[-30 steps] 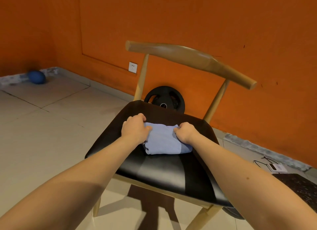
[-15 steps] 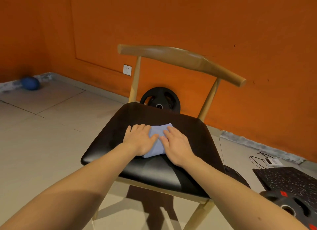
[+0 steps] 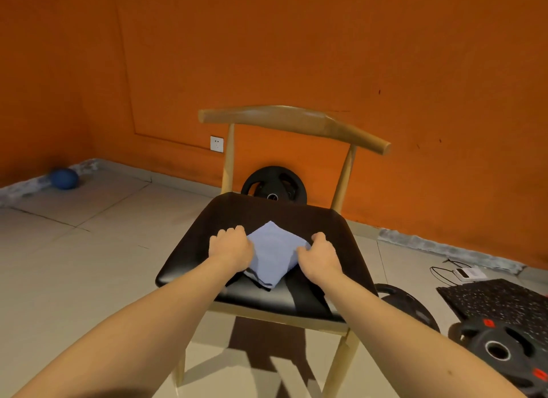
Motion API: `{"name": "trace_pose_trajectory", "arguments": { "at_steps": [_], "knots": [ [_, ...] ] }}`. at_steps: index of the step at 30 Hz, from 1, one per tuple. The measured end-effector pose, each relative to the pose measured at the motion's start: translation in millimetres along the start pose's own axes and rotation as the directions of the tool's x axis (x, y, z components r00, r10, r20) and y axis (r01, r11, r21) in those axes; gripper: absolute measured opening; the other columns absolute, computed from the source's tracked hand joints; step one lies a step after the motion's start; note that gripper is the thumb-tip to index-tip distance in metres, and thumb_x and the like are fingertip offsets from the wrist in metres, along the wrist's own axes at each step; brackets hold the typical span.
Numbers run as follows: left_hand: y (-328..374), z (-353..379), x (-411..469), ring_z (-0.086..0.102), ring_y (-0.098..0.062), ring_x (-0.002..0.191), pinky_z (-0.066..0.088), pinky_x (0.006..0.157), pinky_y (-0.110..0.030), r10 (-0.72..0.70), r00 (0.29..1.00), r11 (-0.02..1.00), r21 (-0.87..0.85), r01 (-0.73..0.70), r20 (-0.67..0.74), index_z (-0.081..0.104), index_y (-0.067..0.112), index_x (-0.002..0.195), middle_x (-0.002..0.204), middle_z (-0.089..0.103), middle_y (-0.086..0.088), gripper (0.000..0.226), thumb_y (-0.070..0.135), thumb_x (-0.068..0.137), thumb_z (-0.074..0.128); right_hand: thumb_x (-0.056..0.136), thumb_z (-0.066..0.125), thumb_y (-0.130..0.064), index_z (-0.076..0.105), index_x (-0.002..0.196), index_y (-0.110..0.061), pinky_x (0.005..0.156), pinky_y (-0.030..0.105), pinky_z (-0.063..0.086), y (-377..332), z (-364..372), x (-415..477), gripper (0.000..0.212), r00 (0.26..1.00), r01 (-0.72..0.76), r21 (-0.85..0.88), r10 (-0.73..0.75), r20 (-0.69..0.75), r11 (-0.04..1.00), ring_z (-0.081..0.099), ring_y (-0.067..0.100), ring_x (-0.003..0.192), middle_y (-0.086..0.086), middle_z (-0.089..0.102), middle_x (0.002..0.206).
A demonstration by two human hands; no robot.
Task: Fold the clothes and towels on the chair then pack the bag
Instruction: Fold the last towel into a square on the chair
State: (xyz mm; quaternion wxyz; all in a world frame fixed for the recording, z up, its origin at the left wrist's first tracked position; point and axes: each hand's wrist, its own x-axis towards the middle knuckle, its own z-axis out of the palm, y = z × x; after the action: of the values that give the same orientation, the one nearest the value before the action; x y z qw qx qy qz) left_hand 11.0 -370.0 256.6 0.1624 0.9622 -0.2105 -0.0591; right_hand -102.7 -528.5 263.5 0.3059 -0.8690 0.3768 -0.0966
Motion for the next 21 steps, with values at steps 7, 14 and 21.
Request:
{"name": "trace_pose_trajectory", "arguments": {
  "at_steps": [7, 14, 21],
  "knots": [
    [-1, -9, -46, 0.066, -0.031, 0.101, 0.055, 0.081, -0.035, -0.232, 0.954, 0.863, -0.414, 0.291, 0.189, 0.056, 0.001, 0.123, 0.110, 0.065, -0.016, 0.044, 0.016, 0.087, 0.075, 0.093, 0.071, -0.030, 0.060, 0.103, -0.010, 0.063, 0.029, 0.054, -16, -5, -34, 0.025, 0.913, -0.324, 0.272, 0.224, 0.342, 0.906, 0.058, 0.021, 0.074, 0.010, 0.062, 0.092],
    [-21, -3, -89, 0.068, -0.035, 0.099, 0.059, 0.091, -0.045, -0.282, 0.872, 0.564, -0.665, 0.489, 0.401, 0.061, 0.002, 0.115, 0.108, 0.066, -0.017, 0.042, 0.014, 0.081, 0.082, 0.093, 0.070, -0.015, 0.059, 0.108, -0.011, 0.071, 0.039, 0.061, -12, -6, -73, 0.019, 0.906, -0.234, 0.373, 0.062, 0.419, 0.898, 0.065, 0.027, 0.094, 0.012, 0.064, 0.107],
    [-55, -12, -136, 0.072, -0.042, 0.099, 0.061, 0.079, -0.057, -0.156, 0.810, 0.136, -0.799, 0.585, 0.566, 0.065, 0.013, 0.120, 0.111, 0.074, -0.018, 0.053, 0.051, 0.085, 0.077, 0.087, 0.072, -0.012, 0.058, 0.112, -0.016, 0.090, 0.045, 0.061, -4, 2, -114, 0.029, 0.859, 0.009, 0.345, -0.184, 0.477, 0.939, 0.066, 0.025, 0.105, 0.008, 0.064, 0.115]
  ]
}}
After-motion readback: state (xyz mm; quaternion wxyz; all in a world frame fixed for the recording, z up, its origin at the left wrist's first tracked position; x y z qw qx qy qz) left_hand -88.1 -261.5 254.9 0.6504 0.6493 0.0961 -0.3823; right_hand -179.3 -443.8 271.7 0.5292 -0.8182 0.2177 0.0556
